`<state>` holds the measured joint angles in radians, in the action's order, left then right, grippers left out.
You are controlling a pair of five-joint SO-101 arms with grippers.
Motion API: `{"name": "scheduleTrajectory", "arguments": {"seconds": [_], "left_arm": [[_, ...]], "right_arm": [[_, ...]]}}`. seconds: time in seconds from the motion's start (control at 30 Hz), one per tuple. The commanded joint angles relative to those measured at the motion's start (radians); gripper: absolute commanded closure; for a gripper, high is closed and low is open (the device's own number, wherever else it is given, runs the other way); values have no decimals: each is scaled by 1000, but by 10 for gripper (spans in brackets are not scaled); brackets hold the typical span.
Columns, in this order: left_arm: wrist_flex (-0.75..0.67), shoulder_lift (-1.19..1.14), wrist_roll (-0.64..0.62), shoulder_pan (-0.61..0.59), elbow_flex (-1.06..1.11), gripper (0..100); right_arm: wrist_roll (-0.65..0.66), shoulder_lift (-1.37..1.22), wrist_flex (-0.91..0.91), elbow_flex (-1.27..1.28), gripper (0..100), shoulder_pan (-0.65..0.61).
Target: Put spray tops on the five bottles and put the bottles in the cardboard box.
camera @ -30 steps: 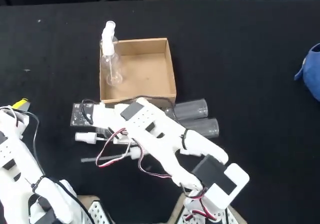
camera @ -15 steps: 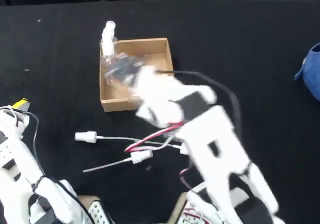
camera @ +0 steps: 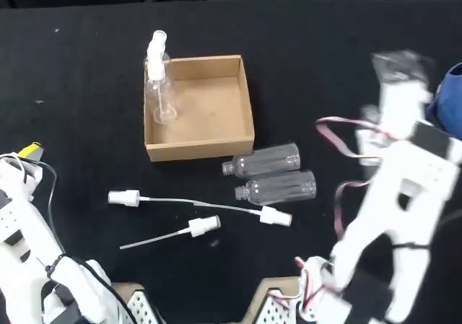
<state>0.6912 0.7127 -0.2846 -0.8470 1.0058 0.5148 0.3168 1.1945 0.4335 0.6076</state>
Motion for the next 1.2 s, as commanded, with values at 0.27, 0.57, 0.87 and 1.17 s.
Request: {"name": "scheduleTrajectory", "arguments": {"seconds": [0.27, 0.57, 0.87, 1.17], "left_arm": [[-18, 32, -6, -8, -1, 773], [-18, 32, -6, -8, -1, 773], [-18, 32, -5, -8, -1, 773], [-18, 32, -5, -8, -1, 773]], "right_arm": [[34, -363, -158, -8, 952, 261], [40, -397, -58, -62, 756, 207], [110, -406, 72, -237, 758, 183], [-12, -533, 38, -223, 757, 141]]}}
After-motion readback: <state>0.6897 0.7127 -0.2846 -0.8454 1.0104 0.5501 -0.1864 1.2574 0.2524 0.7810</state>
